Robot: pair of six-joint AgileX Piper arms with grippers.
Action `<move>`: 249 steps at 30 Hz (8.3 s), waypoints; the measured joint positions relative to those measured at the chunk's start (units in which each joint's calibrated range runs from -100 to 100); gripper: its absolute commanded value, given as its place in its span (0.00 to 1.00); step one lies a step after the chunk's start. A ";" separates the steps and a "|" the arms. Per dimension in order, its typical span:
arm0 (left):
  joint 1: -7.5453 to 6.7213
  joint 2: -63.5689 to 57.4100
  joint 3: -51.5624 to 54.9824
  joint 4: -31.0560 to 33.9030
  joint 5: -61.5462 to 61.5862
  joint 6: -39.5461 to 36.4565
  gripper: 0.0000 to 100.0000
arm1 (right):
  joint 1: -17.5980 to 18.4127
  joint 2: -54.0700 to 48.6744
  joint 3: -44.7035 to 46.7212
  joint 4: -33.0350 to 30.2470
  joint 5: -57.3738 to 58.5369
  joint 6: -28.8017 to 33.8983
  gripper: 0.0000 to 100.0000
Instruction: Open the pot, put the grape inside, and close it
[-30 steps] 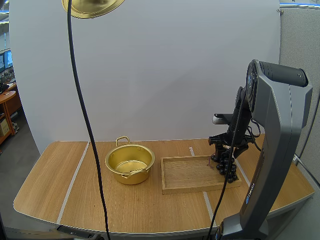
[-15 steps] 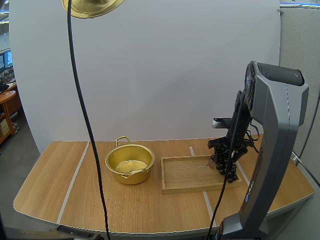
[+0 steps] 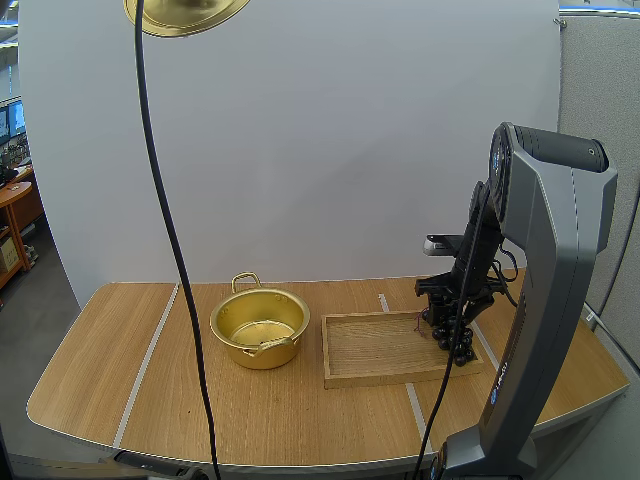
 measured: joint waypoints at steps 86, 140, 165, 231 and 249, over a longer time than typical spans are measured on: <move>0.00 0.00 0.00 0.11 0.00 0.00 0.00 | 29.04 -22.92 -7.70 11.54 0.97 1.05 0.00; 0.00 0.00 0.00 0.11 0.00 -0.02 0.00 | 29.21 2.05 -7.09 11.42 -7.32 -1.01 0.00; 0.00 0.00 0.00 0.11 0.00 -0.02 0.00 | 29.28 5.10 -8.09 11.42 -9.62 -1.00 0.00; 0.00 0.00 0.00 0.11 0.00 -0.02 0.00 | 29.28 -45.11 -7.38 0.42 13.12 5.72 0.72; 0.00 0.00 0.00 0.11 0.00 -0.02 0.00 | 29.28 -58.87 -7.38 -0.86 21.81 7.92 0.00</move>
